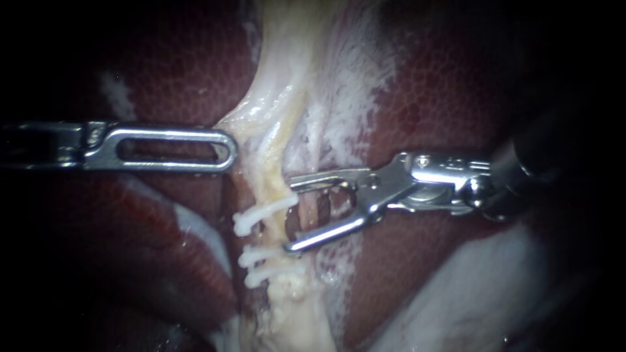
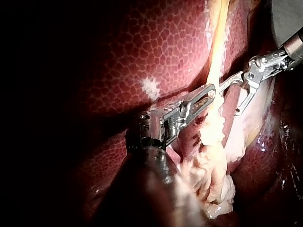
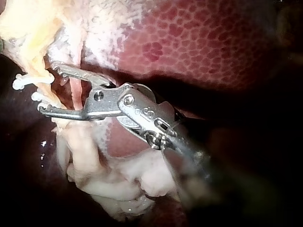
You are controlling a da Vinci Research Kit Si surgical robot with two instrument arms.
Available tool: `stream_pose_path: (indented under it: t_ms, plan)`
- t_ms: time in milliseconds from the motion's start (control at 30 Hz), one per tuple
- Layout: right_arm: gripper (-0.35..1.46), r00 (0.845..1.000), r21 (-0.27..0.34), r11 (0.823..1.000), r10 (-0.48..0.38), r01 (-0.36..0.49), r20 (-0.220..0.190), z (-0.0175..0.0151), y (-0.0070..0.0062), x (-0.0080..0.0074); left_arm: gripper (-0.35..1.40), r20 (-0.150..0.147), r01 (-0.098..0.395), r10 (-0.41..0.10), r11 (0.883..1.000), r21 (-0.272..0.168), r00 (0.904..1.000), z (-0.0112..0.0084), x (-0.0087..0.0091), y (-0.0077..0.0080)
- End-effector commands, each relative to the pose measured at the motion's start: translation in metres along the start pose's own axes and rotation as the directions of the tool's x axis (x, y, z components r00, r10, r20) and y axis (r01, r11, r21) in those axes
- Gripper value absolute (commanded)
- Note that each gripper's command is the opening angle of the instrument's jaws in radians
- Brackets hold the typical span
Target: Going back third clip left tube
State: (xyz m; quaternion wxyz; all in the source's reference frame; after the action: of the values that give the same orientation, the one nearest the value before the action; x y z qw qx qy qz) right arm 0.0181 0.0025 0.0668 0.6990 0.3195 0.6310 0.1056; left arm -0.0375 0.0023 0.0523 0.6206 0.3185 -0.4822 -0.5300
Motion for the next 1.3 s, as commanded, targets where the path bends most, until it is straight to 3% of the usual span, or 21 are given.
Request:
stream_pose_path:
  t_ms: [33, 300, 767, 1300]
  plan:
    - [0.60, 1.000, -0.004, 1.000, 0.001, -0.001, 0.001, -0.0006, -0.0002, -0.0001, -0.35, 0.000, 0.000, 0.000, 1.000, 0.000, 1.0000, 0.0000, 0.0000, 0.0001]
    - [0.60, 1.000, -0.034, 0.999, 0.001, -0.001, 0.003, -0.0040, -0.0021, 0.0000, -0.35, 0.000, -0.001, 0.001, 1.000, 0.000, 1.0000, 0.0001, 0.0001, 0.0002]
    - [0.60, 0.999, -0.067, 0.997, -0.033, 0.033, 0.007, -0.0089, -0.0044, 0.0054, -0.35, 0.001, -0.001, 0.001, 1.000, -0.001, 1.0000, 0.0003, 0.0002, 0.0003]
    - [0.60, 0.999, -0.069, 0.997, -0.037, 0.037, 0.008, -0.0095, -0.0048, 0.0056, -0.35, 0.004, -0.006, 0.006, 1.000, -0.005, 1.0000, 0.0012, 0.0008, 0.0008]
